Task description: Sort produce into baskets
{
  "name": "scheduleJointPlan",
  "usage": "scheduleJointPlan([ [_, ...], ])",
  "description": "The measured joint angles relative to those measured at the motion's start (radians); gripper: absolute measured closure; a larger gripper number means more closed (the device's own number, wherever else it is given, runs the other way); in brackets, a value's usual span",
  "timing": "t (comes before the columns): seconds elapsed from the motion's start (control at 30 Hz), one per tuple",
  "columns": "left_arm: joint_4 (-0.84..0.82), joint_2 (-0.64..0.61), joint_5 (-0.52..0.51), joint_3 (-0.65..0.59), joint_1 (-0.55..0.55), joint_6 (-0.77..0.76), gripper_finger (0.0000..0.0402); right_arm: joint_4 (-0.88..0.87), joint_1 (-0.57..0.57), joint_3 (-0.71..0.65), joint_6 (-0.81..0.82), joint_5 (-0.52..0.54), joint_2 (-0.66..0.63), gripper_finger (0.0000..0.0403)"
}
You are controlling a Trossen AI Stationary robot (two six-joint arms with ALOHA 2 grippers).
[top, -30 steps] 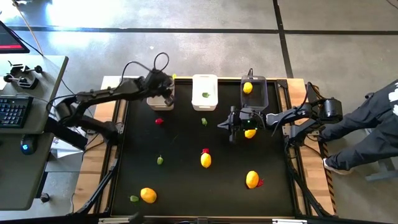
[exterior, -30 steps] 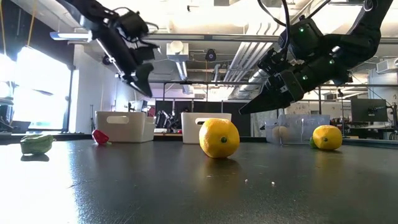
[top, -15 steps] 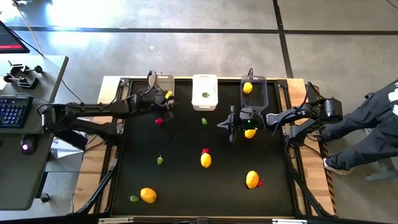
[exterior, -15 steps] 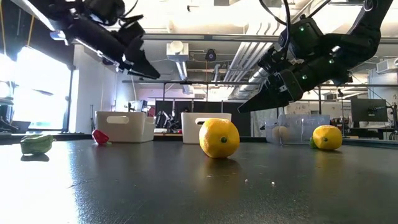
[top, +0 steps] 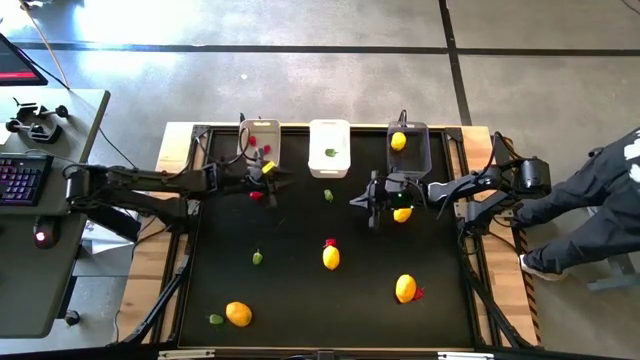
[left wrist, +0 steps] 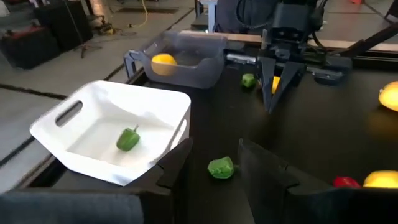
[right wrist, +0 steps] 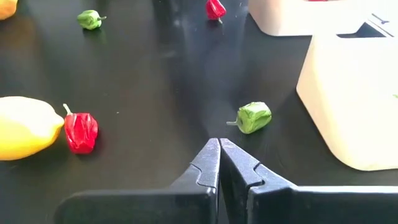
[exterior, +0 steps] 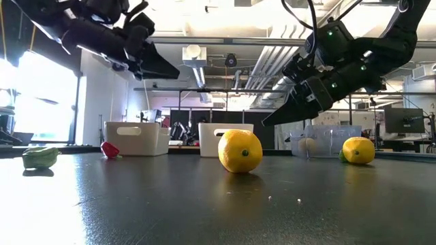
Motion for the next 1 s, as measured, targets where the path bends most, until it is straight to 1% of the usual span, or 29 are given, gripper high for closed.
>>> scheduleJointPlan([
  [0.13,0.006,0.035,0.032,0.0,-0.004,0.016,0.0296,0.0,0.0,0.0,0.003,-0.002,0.0,0.0403],
  [0.27,0.086,0.114,0.046,0.0,-0.013,0.074,0.0335,0.001,0.0,0.0,0.003,-0.002,0.0,0.0403],
  [0.4,0.236,0.208,0.142,0.0,-0.005,0.121,0.0383,0.004,0.0,0.0,0.03,0.015,0.0,0.0403],
  [0.47,0.315,0.247,0.201,0.0,0.003,0.13,0.0397,0.005,0.0,0.0,0.044,0.034,0.0,0.0403],
  [0.53,0.381,0.282,0.25,0.0,0.01,0.132,0.0396,0.005,0.0,0.0,0.048,0.047,0.0,0.0403],
  [0.6,0.412,0.31,0.281,0.0,0.012,0.14,0.0395,0.004,0.0,0.0,0.048,0.051,0.0,0.0403],
  [0.8,0.446,0.347,0.285,-0.005,0.01,0.148,0.0401,0.004,0.002,0.0,0.048,0.051,0.0,0.0403],
  [0.87,0.49,0.347,0.285,-0.034,0.007,0.148,0.0401,0.008,0.002,0.0,0.048,0.047,0.0,0.0403],
  [1.0,0.646,0.345,0.287,-0.122,0.006,0.106,0.0401,0.009,0.002,0.007,0.047,0.038,0.0,0.0403],
])
